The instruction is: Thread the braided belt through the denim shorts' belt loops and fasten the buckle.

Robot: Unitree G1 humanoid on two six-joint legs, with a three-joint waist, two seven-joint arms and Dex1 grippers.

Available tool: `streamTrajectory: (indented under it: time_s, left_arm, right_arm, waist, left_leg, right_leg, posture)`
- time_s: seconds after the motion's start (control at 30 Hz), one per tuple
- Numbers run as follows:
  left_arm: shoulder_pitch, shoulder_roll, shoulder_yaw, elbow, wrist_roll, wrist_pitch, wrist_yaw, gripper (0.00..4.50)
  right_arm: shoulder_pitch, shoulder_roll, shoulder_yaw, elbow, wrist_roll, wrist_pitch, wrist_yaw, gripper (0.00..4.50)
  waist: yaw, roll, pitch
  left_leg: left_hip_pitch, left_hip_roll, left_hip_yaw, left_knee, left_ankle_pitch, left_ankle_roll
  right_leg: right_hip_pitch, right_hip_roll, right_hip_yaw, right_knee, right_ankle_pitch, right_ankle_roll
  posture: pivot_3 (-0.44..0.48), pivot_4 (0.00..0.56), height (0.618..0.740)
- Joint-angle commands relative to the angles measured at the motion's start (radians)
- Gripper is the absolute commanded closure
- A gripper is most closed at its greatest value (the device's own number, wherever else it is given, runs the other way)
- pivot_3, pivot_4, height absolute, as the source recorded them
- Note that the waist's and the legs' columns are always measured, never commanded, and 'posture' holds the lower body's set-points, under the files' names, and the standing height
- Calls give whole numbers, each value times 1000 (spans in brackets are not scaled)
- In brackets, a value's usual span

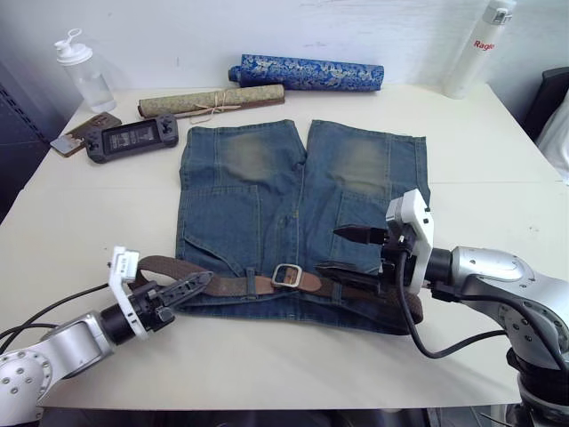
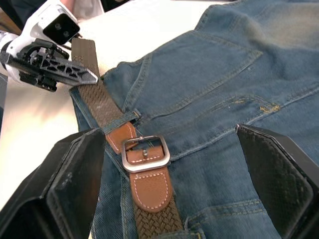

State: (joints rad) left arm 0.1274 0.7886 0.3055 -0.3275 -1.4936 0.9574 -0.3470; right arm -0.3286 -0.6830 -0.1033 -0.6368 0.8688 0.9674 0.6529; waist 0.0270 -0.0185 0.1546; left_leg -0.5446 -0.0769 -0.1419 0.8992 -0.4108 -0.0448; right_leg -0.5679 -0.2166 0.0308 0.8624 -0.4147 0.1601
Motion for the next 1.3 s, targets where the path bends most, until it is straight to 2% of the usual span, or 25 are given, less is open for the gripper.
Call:
streamTrajectory:
  time_s: [0.03, 0.17, 0.2, 0.33, 0.6, 0.83, 0.93, 1.3]
  left_arm:
    - [-67, 13, -55, 53, 123, -2, -116, 4500]
    - [-210, -3, -125, 136, 231, 0, -203, 4500]
    - [-239, -11, -138, 154, 250, 3, -217, 4500]
    - [-326, -38, -173, 211, 320, 10, -269, 4500]
    - [-384, -71, -240, 228, 461, 6, -380, 4500]
    - [-447, -158, -270, 191, 483, 29, -401, 4500]
    - [-458, -177, -273, 185, 490, 38, -403, 4500]
    - [-453, -193, -258, 172, 500, 70, -397, 4500]
  right_arm:
    - [18, -28, 17, -44, -33, -44, 10, 64]
    - [55, -53, 67, -60, -111, -101, 24, 64]
    - [62, -56, 77, -60, -130, -117, 26, 64]
    - [91, -82, 121, -56, -223, -192, 41, 64]
    - [115, -102, 161, -73, -344, -337, 90, 64]
    - [148, -125, 265, -29, -547, -617, 194, 64]
    - [167, -124, 299, 10, -646, -747, 209, 64]
    - [297, -54, 327, 147, -961, -1222, 89, 64]
  waist:
    - [0, 0, 0]
    - [2, 0, 0]
    - [1, 0, 0]
    - [-1, 0, 0]
    - [0, 0, 0]
    - [7, 0, 1]
    - [2, 1, 1]
    - [2, 2, 1]
  left_leg:
    - [0, 0, 1, -1, 0, 0]
    - [1, 0, 1, -4, 2, -2]
    - [1, 0, 1, -4, 2, -2]
    - [1, 0, -3, -7, 4, -1]
    - [1, 0, -4, -7, 5, -1]
    - [1, -4, -6, -7, 7, 0]
    - [1, -8, -8, -7, 8, 1]
    - [2, -12, -10, -7, 10, 1]
  right_leg:
    - [0, 0, 0, 0, 0, 0]
    - [1, 0, -3, -2, 2, 4]
    - [1, 0, -3, -4, 5, 9]
    - [2, 0, -1, -9, 8, 16]
    - [2, 0, 0, -12, 11, 20]
    - [7, -1, -1, -18, 15, 26]
    - [10, -1, -1, -21, 20, 35]
    - [14, -3, -1, -23, 20, 35]
  posture:
    - [0, 150, 637]
    - [0, 150, 637]
    - [0, 150, 637]
    - [0, 150, 637]
    - [0, 150, 637]
    - [0, 150, 637]
    - [0, 150, 637]
    - [0, 150, 637]
